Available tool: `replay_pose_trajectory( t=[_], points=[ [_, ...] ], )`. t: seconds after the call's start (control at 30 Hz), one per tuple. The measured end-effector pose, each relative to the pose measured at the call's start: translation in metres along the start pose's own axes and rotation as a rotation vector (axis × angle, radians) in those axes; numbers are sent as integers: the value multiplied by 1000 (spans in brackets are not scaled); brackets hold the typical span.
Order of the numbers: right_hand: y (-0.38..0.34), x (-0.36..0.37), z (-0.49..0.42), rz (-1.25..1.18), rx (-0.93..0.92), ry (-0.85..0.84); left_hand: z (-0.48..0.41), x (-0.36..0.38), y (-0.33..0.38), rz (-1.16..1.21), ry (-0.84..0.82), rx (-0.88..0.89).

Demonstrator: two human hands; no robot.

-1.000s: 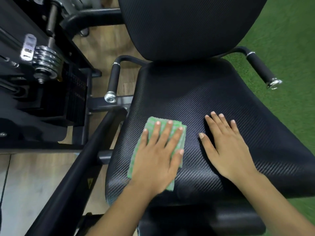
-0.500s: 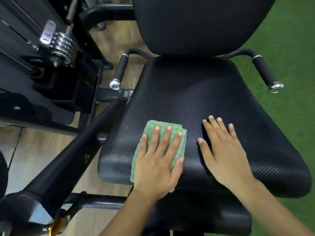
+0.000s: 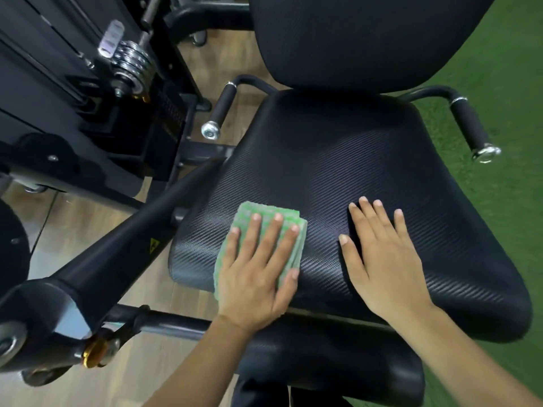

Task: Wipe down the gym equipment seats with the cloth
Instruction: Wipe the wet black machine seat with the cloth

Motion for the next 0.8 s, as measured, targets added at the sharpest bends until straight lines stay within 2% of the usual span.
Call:
replay_pose_trajectory(
  t=[0.17,0.33,0.5,0.8],
  points=[
    [12,-8,21,13,-114,-37,12,-12,-22,-19,-82,136],
    [24,-11,37,80,-197,-90,10,-24,-52,-166,-218,318],
    [34,-9,45,175,-247,-147,-7,-19,-41,-217,-282,392],
    [46,-10,59,224,-201,-140,-12,5,57,-119,-175,293]
  ],
)
Point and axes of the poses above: each hand's wrist, its own z-axis away from the middle knuckle, its own x-axis out of the palm, y = z × x, the point moved 1 cm from there along -z, towards the middle knuckle, and after that the axes turned 2 degrees about z, right-handed, at the moved point
